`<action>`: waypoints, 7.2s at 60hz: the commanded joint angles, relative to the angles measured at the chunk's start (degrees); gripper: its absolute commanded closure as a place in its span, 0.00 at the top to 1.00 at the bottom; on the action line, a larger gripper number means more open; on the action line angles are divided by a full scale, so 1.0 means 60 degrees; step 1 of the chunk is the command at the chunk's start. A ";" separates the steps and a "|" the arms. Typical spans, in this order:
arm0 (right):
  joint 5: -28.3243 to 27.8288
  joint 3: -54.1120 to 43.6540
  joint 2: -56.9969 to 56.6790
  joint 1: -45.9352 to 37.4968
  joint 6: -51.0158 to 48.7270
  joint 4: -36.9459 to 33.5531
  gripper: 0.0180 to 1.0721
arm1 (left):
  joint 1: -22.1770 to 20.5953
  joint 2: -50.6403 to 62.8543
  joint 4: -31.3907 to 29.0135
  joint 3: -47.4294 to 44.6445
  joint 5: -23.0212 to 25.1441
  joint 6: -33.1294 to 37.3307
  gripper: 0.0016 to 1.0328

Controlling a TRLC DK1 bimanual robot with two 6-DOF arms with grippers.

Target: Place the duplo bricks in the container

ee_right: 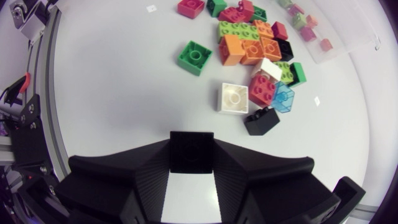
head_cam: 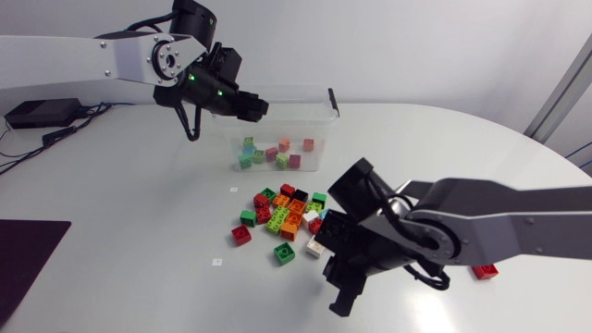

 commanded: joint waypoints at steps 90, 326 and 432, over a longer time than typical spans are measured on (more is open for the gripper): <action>-0.1107 0.8932 0.4700 -0.3505 0.1440 0.1020 0.28 | 0.0139 -0.4482 0.2227 -0.6327 -0.0166 0.3315 0.89; -0.0843 0.2164 0.0174 -0.6947 -0.0567 -0.2643 0.28 | 0.0417 -0.0219 -0.0468 0.0455 0.1123 0.2465 0.11; -0.1224 1.3883 0.7645 -0.3314 0.1674 -0.2115 0.29 | 0.0915 -0.3427 0.1538 -0.4731 0.0552 0.4018 0.92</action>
